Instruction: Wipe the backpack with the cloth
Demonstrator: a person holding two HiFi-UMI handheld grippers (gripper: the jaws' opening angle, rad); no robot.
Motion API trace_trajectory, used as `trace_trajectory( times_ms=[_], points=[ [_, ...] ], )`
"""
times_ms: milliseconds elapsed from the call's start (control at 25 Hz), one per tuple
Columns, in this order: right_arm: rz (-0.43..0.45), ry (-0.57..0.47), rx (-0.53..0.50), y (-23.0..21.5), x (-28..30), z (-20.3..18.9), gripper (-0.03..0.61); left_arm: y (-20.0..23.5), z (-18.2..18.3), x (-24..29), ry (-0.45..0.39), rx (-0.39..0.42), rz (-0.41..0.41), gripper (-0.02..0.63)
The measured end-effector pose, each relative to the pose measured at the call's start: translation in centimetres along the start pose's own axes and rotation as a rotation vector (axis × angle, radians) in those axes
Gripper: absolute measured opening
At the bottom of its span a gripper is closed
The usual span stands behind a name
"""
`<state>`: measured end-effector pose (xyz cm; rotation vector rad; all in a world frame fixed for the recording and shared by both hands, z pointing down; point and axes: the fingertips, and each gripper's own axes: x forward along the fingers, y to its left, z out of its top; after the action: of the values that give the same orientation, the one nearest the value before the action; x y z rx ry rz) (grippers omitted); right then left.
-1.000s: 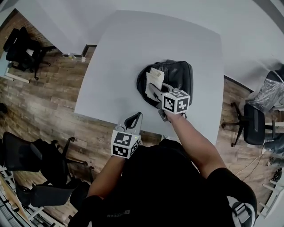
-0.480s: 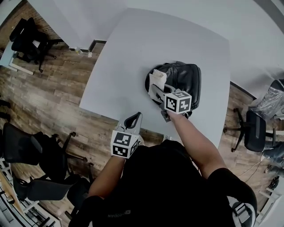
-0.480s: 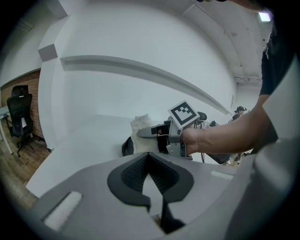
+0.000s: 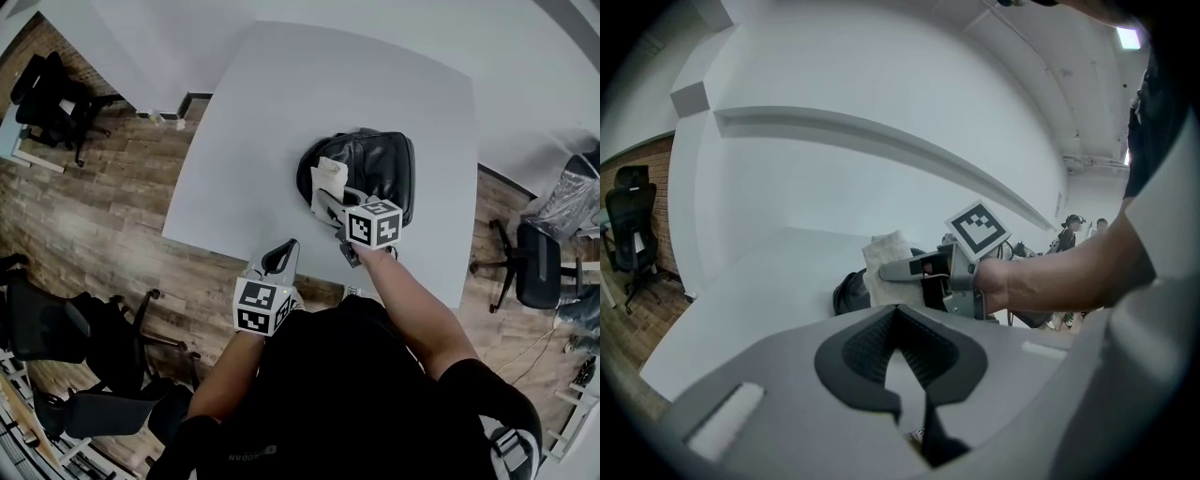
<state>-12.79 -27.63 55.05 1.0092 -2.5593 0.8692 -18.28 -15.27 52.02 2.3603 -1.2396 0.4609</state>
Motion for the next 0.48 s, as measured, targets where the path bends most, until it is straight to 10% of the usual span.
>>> trace_trajectory(
  times_ms=[480],
  points=[
    [-0.049, 0.012, -0.027, -1.0, -4.7, -0.7, 0.086, -2.3, 0.2, 1.7, 0.015, 0.028, -0.066, 0.006]
  ],
)
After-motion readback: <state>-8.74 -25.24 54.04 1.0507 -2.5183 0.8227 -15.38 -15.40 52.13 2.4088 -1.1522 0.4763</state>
